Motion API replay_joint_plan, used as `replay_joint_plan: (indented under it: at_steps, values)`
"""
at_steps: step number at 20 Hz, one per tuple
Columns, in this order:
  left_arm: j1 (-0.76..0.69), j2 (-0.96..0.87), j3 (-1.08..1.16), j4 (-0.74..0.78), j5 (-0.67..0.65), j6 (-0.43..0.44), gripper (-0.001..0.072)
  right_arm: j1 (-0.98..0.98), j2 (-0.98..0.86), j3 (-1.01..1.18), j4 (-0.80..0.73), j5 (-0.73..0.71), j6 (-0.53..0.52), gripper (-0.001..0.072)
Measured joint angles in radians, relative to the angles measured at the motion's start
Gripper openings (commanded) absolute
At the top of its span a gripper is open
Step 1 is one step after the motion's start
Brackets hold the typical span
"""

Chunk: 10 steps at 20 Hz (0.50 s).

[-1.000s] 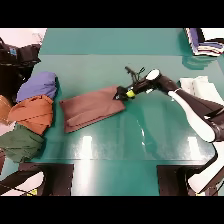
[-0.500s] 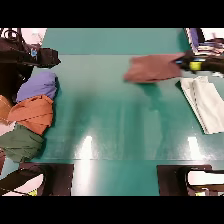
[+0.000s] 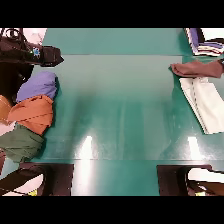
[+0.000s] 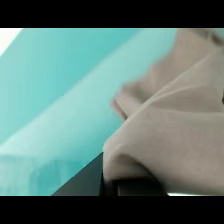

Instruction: Fold the shirts.

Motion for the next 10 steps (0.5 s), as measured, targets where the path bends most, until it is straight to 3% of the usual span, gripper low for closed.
replay_joint_plan:
  at_steps: [10]
  values:
    - [0.0, 0.0, 0.0, -0.001, 0.0, -0.002, 0.0024, -0.106, 0.094, 0.197, -0.084, 0.224, 0.037, 0.0014]
